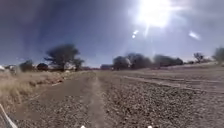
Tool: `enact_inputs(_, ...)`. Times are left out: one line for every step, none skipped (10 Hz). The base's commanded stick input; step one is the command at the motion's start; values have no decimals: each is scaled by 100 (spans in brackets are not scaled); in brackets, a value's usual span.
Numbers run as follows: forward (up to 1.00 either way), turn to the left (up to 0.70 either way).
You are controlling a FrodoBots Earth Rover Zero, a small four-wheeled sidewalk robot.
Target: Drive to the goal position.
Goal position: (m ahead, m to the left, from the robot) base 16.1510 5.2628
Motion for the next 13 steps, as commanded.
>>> enact_inputs(70,0)
enact_inputs(70,0)
enact_inputs(70,0)
enact_inputs(70,0)
enact_inputs(70,0)
enact_inputs(70,0)
enact_inputs(70,32)
enact_inputs(70,19)
enact_inputs(70,5)
enact_inputs(70,35)
enact_inputs(70,35)
enact_inputs(70,33)
enact_inputs(70,21)
